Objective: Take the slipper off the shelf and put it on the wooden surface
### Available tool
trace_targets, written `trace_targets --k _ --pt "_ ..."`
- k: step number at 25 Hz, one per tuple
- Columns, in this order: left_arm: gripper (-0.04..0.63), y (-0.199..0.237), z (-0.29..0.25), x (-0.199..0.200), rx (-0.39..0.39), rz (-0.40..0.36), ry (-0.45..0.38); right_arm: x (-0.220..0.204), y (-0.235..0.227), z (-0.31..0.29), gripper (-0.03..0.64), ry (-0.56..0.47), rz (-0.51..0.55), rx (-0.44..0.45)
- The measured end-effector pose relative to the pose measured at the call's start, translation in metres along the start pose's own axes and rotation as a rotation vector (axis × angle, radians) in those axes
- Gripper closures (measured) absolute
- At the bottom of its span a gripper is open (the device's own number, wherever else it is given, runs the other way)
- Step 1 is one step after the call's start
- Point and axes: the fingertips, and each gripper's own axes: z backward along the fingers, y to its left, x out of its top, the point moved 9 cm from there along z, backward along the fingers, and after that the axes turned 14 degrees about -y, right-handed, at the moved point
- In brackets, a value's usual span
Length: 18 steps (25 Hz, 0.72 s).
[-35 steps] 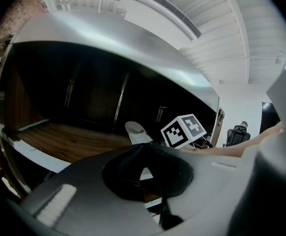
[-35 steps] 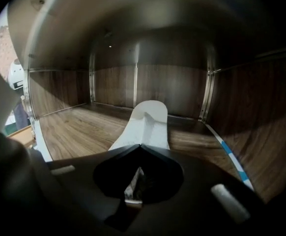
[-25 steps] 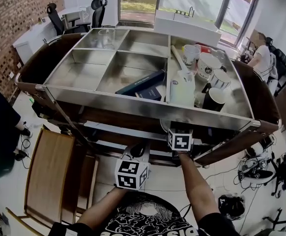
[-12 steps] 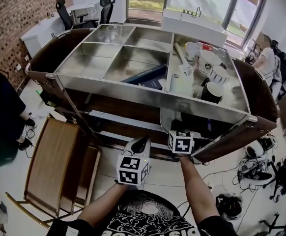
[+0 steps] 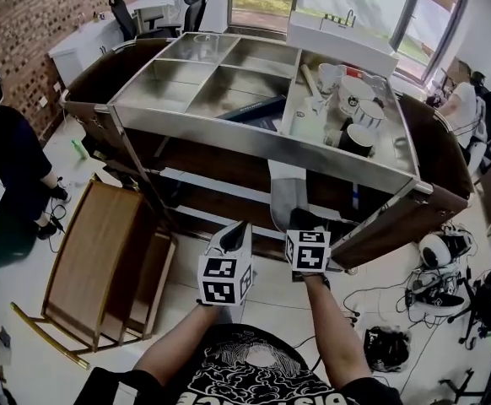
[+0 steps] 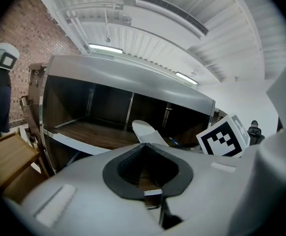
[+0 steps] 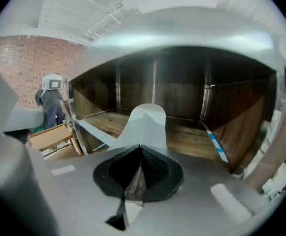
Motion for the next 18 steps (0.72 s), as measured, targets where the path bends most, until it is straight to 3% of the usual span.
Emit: trace_targets --k 18 --pt "0.589 -0.027 0.089 -0.014 0.13 -0.018 -0.034 -0.015 0.062 0.101 0.611 -0.048 0.014 0.146"
